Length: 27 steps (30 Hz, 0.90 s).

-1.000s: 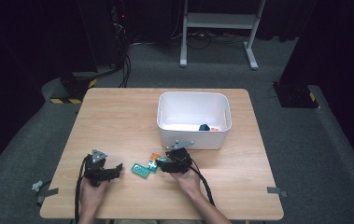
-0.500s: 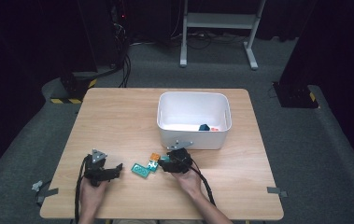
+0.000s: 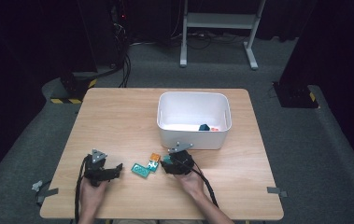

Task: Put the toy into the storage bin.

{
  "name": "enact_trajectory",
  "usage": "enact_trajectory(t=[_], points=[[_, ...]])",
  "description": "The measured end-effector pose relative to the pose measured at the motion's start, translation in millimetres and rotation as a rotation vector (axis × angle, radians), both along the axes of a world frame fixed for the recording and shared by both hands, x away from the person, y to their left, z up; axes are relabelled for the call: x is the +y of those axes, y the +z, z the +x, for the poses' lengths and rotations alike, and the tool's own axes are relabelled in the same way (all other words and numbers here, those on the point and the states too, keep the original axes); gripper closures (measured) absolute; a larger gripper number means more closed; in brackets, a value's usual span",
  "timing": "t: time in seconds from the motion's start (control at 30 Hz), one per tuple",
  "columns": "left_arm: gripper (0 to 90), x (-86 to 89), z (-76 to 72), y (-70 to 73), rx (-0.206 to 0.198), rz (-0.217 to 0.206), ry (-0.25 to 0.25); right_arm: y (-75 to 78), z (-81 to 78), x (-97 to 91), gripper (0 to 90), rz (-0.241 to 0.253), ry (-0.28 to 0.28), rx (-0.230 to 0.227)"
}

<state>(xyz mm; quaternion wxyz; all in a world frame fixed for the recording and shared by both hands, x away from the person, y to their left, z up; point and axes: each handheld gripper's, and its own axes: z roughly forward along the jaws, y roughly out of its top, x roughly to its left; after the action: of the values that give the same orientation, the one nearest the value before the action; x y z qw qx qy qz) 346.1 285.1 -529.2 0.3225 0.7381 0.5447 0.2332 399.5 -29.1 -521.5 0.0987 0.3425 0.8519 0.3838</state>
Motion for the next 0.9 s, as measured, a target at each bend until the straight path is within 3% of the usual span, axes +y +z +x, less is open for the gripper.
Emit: enact_trajectory(t=[0.57, 0.9], points=[[11.5, 0.0, 0.0, 0.0, 0.000, 0.000, 0.000, 2.6, -3.9, -11.1, 49.1, 0.013, -0.006, -0.023], [11.6, 0.0, 0.0, 0.0, 0.000, 0.000, 0.000, 19.6, -10.0, -22.8, 49.2, 0.026, 0.017, -0.041]])
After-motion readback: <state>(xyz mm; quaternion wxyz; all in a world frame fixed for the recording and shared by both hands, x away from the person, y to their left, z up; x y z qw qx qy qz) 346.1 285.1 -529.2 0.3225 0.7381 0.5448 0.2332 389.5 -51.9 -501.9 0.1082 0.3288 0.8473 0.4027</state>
